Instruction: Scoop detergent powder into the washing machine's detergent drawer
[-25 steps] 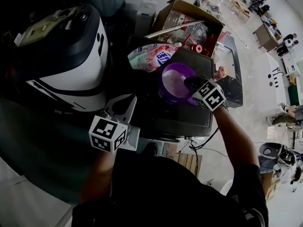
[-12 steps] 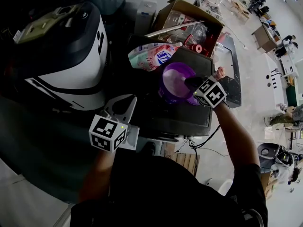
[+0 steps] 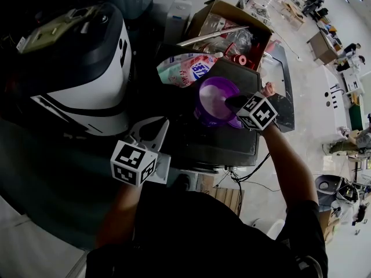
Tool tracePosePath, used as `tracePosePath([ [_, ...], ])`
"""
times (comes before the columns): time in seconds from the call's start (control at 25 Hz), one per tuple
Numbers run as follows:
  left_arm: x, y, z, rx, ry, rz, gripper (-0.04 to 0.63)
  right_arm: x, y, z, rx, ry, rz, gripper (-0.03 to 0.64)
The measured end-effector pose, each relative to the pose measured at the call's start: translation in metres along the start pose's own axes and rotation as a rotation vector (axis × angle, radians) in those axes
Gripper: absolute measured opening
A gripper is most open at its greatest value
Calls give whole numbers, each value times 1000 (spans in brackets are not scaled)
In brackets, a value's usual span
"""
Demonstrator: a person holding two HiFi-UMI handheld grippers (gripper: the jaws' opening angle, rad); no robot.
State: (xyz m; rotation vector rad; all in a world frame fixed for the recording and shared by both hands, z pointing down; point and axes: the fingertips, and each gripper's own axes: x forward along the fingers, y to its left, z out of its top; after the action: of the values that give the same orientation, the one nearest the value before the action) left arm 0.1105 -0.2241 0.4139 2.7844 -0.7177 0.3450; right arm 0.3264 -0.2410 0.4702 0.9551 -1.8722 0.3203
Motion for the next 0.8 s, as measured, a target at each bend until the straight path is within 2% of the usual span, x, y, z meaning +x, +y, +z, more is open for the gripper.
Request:
tracePosePath([
  [0.8,-8,0,-6,-12,-2,-6,8,2,18,6,33,32,93,20],
])
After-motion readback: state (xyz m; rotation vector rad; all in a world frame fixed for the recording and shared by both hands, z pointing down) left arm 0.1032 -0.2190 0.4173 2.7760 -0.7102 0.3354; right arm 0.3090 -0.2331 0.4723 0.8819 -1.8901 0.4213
